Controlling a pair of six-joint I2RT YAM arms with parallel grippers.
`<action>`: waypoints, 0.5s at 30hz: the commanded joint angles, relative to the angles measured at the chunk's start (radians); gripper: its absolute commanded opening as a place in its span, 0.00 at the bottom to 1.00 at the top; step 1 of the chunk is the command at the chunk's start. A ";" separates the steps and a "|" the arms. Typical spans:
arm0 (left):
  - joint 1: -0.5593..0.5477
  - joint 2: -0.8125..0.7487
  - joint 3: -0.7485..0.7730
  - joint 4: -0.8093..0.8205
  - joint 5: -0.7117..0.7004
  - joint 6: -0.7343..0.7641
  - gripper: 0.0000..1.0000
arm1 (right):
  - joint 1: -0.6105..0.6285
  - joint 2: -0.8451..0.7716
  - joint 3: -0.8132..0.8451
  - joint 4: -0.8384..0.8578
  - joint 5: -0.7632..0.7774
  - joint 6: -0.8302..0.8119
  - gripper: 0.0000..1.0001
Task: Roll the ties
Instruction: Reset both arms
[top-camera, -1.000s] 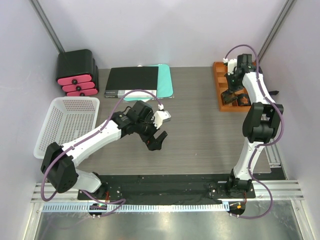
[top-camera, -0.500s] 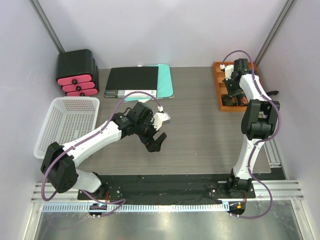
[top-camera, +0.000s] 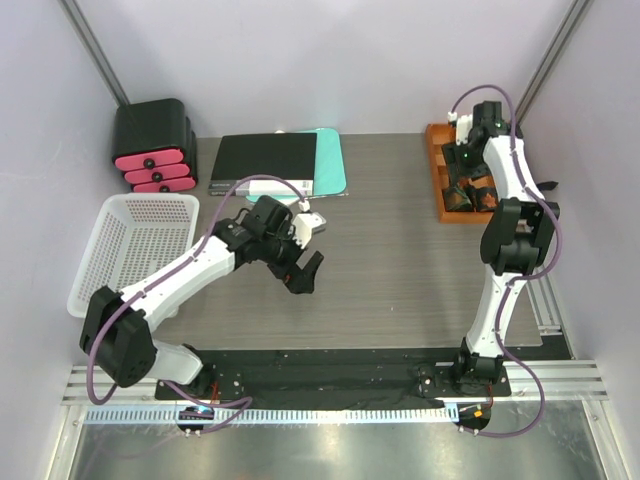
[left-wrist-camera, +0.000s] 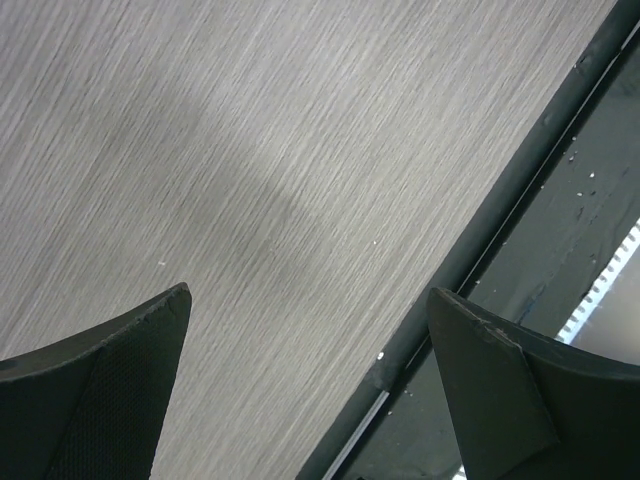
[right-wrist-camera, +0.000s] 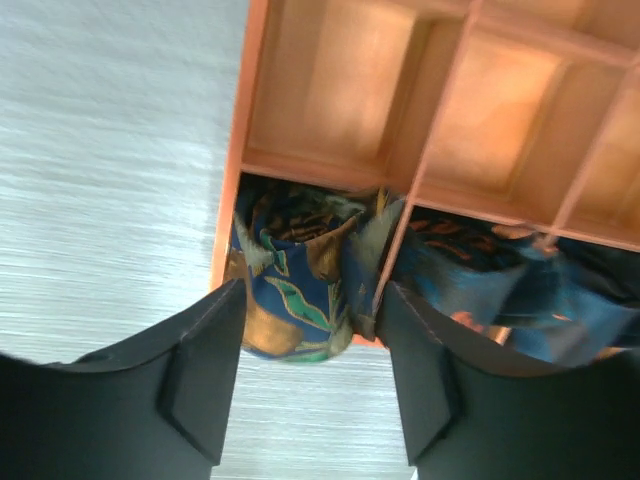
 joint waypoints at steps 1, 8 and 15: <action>0.054 -0.026 0.069 -0.049 0.055 -0.039 1.00 | -0.003 -0.077 0.160 -0.073 -0.065 0.066 0.70; 0.246 -0.002 0.190 -0.144 0.144 -0.112 1.00 | -0.003 -0.250 0.178 -0.105 -0.200 0.155 0.99; 0.445 0.006 0.290 -0.210 0.084 -0.158 1.00 | -0.001 -0.469 -0.072 -0.017 -0.347 0.256 1.00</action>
